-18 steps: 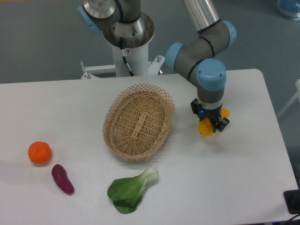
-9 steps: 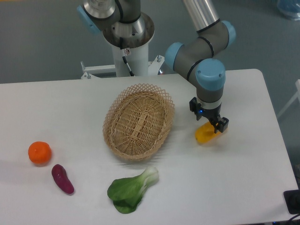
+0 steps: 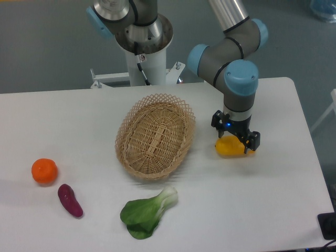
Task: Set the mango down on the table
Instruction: 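Open the gripper to release the mango on the table, then raise the open gripper up away from the mango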
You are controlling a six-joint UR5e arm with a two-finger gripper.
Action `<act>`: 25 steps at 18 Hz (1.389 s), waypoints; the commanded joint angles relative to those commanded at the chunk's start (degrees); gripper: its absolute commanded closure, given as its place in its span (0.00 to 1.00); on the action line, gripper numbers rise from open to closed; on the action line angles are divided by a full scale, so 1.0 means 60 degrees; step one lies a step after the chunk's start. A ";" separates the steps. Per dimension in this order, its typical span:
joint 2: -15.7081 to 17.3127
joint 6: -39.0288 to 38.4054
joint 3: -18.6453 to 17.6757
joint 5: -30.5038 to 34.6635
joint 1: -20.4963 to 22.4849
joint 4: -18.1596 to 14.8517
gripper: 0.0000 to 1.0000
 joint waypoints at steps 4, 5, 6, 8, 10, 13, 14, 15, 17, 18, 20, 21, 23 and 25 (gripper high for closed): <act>-0.0087 0.0073 0.0892 -0.0015 -0.0044 -0.1361 0.00; -0.0117 0.0073 0.1113 -0.0015 -0.0073 -0.1712 0.00; -0.0161 0.0073 0.1318 -0.0015 -0.0073 -0.1991 0.00; -0.0190 0.0073 0.1597 -0.0029 -0.0073 -0.2271 0.00; -0.0191 0.0073 0.1729 -0.0146 -0.0059 -0.2404 0.00; -0.0264 0.0073 0.1920 -0.0205 -0.0073 -0.2448 0.00; -0.0293 0.0073 0.2007 -0.0205 -0.0073 -0.2521 0.00; -0.0337 0.0073 0.2081 -0.0205 -0.0073 -0.2608 0.00; -0.0381 0.0073 0.2198 -0.0161 -0.0088 -0.2799 0.00; -0.0381 0.0073 0.2199 -0.0161 -0.0102 -0.2814 0.00; -0.0381 0.0073 0.2199 -0.0132 -0.0103 -0.2814 0.00; -0.0396 0.0073 0.2199 -0.0132 -0.0103 -0.2814 0.00; -0.0396 0.0073 0.2184 -0.0117 -0.0103 -0.2814 0.00; -0.0396 0.0073 0.2184 -0.0117 -0.0103 -0.2814 0.00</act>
